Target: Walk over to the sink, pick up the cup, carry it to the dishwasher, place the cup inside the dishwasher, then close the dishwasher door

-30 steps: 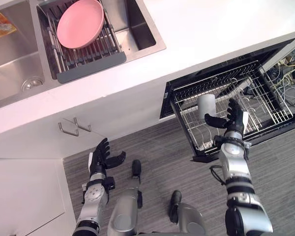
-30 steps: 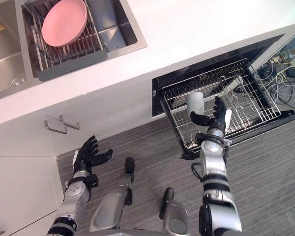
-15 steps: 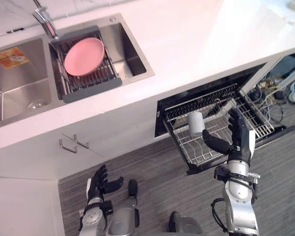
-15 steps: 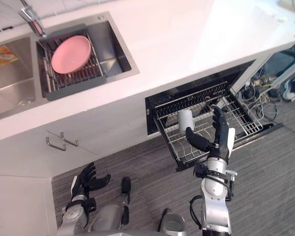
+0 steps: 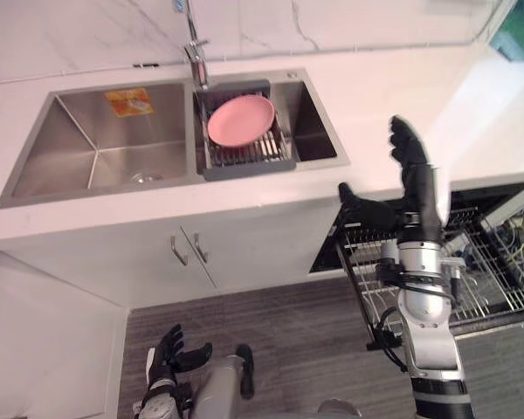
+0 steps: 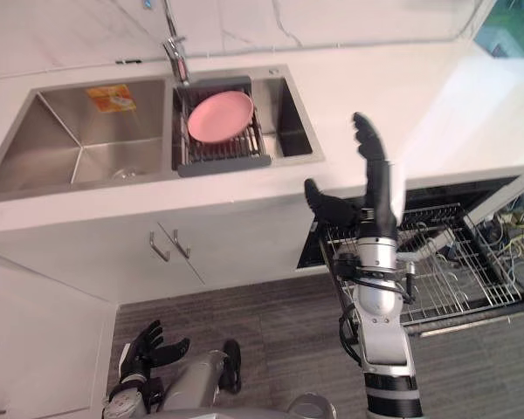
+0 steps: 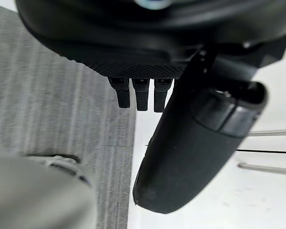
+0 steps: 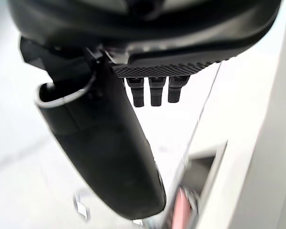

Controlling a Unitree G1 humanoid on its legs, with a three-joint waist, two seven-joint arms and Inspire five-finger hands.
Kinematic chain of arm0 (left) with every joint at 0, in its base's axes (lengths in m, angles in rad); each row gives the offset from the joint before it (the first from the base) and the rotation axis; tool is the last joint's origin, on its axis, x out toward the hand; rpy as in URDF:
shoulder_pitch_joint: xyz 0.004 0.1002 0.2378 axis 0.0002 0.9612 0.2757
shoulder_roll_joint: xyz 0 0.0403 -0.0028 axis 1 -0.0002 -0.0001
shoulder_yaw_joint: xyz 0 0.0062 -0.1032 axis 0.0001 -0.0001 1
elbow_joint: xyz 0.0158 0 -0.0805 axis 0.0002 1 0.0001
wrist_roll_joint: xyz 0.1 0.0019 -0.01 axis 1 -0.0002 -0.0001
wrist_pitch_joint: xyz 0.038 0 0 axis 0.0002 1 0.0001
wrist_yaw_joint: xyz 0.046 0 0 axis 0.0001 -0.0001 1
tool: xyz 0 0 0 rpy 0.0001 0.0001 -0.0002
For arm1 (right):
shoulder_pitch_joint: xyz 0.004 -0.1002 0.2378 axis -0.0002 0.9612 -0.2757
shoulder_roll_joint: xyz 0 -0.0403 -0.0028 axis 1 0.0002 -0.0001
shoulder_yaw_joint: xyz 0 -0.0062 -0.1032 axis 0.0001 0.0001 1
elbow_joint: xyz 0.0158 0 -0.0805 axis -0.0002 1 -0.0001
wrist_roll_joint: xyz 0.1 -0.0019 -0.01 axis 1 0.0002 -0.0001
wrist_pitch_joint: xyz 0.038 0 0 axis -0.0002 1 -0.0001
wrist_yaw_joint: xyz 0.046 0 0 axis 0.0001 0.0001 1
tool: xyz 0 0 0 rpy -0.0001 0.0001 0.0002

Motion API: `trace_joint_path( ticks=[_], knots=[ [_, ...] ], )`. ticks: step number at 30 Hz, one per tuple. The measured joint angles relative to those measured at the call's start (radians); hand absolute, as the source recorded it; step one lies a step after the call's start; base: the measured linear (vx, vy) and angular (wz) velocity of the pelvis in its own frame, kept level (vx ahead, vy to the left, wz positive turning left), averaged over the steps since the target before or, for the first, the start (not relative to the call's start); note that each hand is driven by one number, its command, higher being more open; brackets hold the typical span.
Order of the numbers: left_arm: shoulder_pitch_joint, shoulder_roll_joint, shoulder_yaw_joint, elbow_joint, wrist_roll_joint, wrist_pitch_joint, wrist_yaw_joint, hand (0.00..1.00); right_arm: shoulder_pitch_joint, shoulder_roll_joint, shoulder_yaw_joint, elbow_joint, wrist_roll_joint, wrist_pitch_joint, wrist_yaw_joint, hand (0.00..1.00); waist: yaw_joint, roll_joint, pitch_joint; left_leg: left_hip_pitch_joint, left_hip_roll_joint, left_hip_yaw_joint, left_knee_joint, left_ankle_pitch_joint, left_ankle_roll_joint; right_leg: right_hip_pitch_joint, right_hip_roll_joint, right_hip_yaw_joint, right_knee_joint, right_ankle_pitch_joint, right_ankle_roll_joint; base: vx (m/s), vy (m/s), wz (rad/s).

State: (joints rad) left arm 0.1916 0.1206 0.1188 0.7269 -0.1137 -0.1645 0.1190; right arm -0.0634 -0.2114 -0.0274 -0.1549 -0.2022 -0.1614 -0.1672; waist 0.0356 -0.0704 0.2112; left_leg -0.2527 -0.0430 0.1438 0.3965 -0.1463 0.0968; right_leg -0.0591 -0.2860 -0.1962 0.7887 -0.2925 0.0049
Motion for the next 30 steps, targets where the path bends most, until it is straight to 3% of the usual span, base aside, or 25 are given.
trace_joint_path(
  ticks=[3,4,6,7,8,10,13,23,30],
  knots=[
    [0.000,0.021,-0.011,0.004,0.017,0.002,-0.012,0.90,-0.027,-0.042,0.019,0.039,-0.022,0.000,0.019,0.90,-0.010,-0.009,-0.003,0.045,-0.038,-0.077,-0.040,0.002,0.008,-0.064,0.109,0.144,-0.058,-0.063,0.027,0.19,0.045,0.90],
    [-0.001,0.019,-0.012,0.003,0.017,0.002,-0.014,0.90,-0.048,-0.079,0.022,0.057,-0.026,-0.001,0.026,0.90,-0.014,-0.006,-0.004,0.063,-0.051,-0.113,-0.056,0.005,0.006,-0.089,0.161,0.213,-0.126,-0.065,0.036,0.18,0.022,0.98],
    [0.001,0.026,-0.024,0.006,0.017,0.001,-0.014,0.90,-0.076,-0.136,0.024,0.072,-0.026,0.000,0.027,0.90,-0.024,-0.007,-0.007,0.074,-0.073,-0.165,-0.064,0.013,-0.006,-0.110,0.206,0.285,-0.258,-0.050,0.060,0.20,0.002,1.03],
    [0.000,0.039,-0.041,0.016,0.019,0.001,-0.015,0.90,-0.089,-0.165,0.023,0.073,-0.026,-0.001,0.027,0.90,-0.024,-0.015,-0.012,0.076,-0.096,-0.192,-0.054,0.005,-0.007,-0.119,0.200,0.292,-0.334,0.038,0.062,0.15,-0.015,0.90],
    [0.000,0.039,-0.046,0.027,0.020,0.001,-0.017,0.90,-0.091,-0.175,0.023,0.075,-0.026,-0.001,0.028,0.90,-0.026,-0.010,-0.016,0.077,-0.102,-0.210,-0.047,-0.001,-0.010,-0.111,0.197,0.284,-0.336,0.051,0.072,0.26,-0.076,0.67],
    [0.029,0.032,-0.056,0.024,0.036,-0.002,-0.019,0.90,-0.130,-0.185,0.035,0.121,-0.028,-0.002,0.038,0.90,-0.010,0.018,-0.053,0.064,-0.078,-0.232,-0.053,-0.006,-0.018,-0.091,0.219,0.262,-0.420,0.075,0.057,0.27,-0.107,0.20],
    [0.045,0.024,-0.055,0.026,0.036,-0.002,-0.029,0.90,-0.172,-0.210,0.037,0.193,-0.036,0.005,0.049,0.90,0.003,0.027,-0.058,0.079,-0.052,-0.246,-0.084,-0.008,-0.021,-0.034,0.243,0.243,-0.526,0.115,0.043,0.19,-0.082,0.04],
    [0.052,0.026,-0.081,0.046,0.039,-0.005,-0.037,0.90,-0.253,-0.337,0.130,0.367,-0.109,0.007,0.064,0.90,0.000,0.034,-0.087,0.112,-0.052,-0.296,-0.159,0.009,-0.038,0.033,0.241,0.201,-0.641,0.144,0.036,0.07,-0.040,0.13],
    [0.056,0.027,-0.087,0.067,0.058,-0.012,-0.037,0.90,-0.290,-0.354,0.151,0.474,-0.169,0.026,0.063,0.90,-0.007,0.042,-0.091,0.125,-0.059,-0.343,-0.235,0.079,-0.048,0.039,0.233,0.163,-0.673,0.174,0.035,-0.04,-0.025,0.19]
  ],
)
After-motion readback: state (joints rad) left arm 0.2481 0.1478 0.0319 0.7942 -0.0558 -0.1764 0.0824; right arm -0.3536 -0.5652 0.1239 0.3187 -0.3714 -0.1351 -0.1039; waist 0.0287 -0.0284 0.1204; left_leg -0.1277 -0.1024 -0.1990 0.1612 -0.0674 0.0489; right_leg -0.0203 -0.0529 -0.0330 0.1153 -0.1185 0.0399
